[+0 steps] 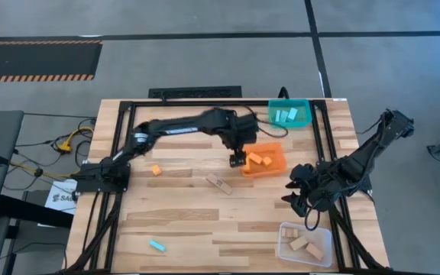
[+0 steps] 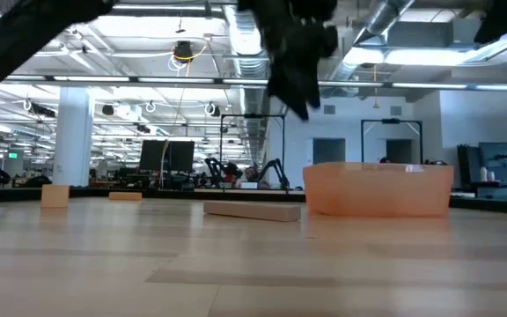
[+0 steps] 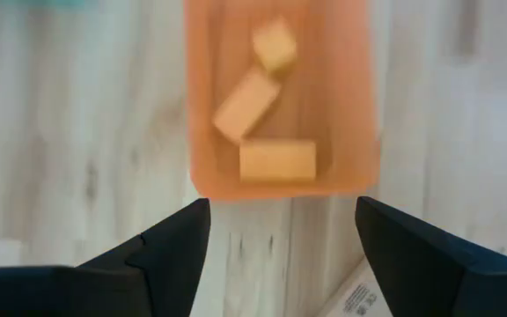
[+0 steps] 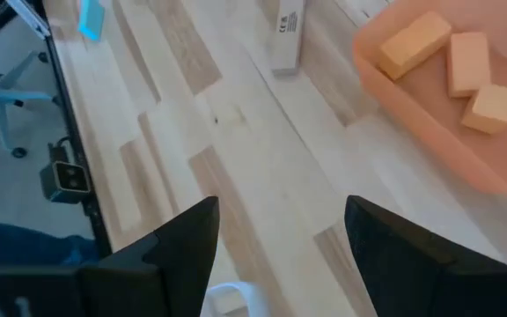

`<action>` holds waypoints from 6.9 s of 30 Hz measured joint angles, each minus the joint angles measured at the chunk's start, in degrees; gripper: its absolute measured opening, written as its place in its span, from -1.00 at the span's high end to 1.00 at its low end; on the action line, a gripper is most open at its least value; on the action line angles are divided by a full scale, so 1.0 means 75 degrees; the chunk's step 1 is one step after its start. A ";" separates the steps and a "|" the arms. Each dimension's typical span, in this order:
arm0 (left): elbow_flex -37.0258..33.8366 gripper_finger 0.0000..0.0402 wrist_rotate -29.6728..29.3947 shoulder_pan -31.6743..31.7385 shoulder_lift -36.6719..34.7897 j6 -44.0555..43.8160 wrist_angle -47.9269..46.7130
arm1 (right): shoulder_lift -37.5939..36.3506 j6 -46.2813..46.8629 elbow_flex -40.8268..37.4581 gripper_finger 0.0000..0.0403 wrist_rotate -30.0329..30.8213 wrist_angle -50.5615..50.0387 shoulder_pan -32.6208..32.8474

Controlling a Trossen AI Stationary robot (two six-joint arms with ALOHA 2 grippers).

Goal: Sort & place blocks by color
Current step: Adjust the orange bin, then put the orange block into the orange bin, then put the brown block into the transparent bin

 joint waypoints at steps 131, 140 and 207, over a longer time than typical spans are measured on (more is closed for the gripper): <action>-0.8695 -0.14 -0.1658 0.6256 -0.2812 0.5252 0.2420 | 0.1040 0.0310 0.1029 0.70 -0.0791 -0.1972 -0.0864; -0.8547 0.53 -0.1419 0.6216 -0.2681 0.5375 0.2085 | 0.1040 0.0448 0.1029 0.70 -0.0789 -0.1998 -0.0727; -0.0966 -0.58 0.2141 -0.0575 0.2394 -0.0118 0.9017 | 0.1040 0.0705 0.1029 0.70 -0.0716 -0.1784 -0.0534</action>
